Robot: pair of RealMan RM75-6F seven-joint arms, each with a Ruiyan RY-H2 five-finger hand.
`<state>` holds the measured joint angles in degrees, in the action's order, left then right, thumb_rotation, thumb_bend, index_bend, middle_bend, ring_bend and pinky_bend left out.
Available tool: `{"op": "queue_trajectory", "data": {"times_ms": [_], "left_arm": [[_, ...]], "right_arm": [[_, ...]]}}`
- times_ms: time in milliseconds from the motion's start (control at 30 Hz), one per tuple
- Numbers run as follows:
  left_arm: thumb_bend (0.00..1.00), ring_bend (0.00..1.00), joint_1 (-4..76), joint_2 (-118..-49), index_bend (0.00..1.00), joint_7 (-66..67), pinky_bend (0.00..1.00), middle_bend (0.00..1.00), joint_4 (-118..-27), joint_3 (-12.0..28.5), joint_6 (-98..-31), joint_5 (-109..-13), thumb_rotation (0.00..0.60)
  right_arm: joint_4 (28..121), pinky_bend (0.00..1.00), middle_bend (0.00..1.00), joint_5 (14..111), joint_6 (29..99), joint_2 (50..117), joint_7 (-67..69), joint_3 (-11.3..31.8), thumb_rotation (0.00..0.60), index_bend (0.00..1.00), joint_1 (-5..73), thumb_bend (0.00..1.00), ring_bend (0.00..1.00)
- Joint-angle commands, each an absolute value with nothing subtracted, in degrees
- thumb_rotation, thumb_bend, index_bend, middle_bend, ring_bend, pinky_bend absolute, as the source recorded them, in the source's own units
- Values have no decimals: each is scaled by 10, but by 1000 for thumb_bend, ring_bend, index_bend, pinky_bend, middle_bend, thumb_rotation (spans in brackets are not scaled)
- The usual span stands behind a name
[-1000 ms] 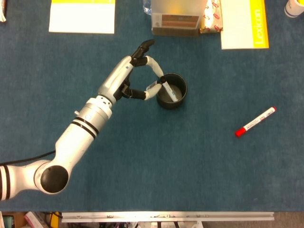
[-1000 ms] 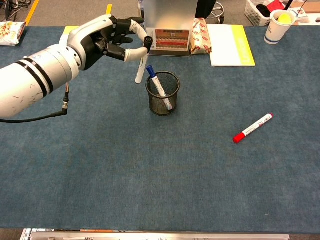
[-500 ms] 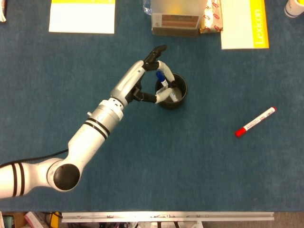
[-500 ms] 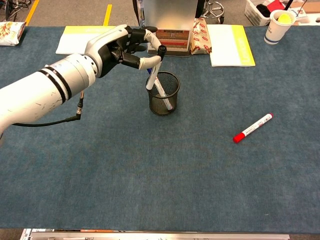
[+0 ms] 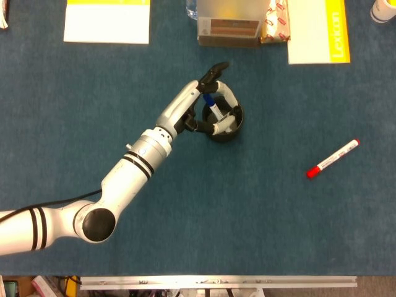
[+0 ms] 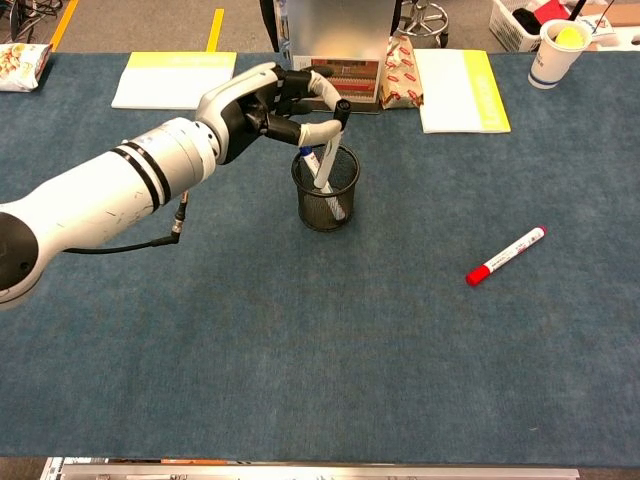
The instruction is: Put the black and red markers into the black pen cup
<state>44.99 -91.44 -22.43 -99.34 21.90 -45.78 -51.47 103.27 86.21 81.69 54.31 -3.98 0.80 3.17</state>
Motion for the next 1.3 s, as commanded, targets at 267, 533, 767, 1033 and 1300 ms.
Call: {"op": "queue_trajectory", "data": {"times_ms": [267, 533, 767, 1033, 1300], "left_arm": [[327, 0, 442, -917, 141, -245, 26, 0, -971, 203, -432, -536, 600], [218, 0, 434, -889, 3, -240, 26, 0, -985, 197, -425, -541, 600], [218, 0, 429, -814, 40, -101, 26, 0, -1038, 151, -475, -557, 600], [218, 0, 391, -760, 109, 137, 26, 0, -1119, 86, -652, -616, 600], [218, 0, 308, -672, 198, 217, 26, 0, -1172, 17, -766, -717, 600]], "right_arm": [[1034, 320, 200, 861, 816, 542, -41, 8, 600, 317, 31, 0, 194], [1034, 321, 202, 861, 815, 543, -43, 7, 600, 317, 32, 0, 194], [1030, 320, 202, 865, 816, 547, -43, 6, 600, 317, 32, 0, 194], [1017, 320, 202, 899, 831, 569, -55, 0, 600, 317, 31, 0, 194], [1007, 320, 202, 951, 856, 589, -62, -11, 600, 317, 28, 0, 194]]}}
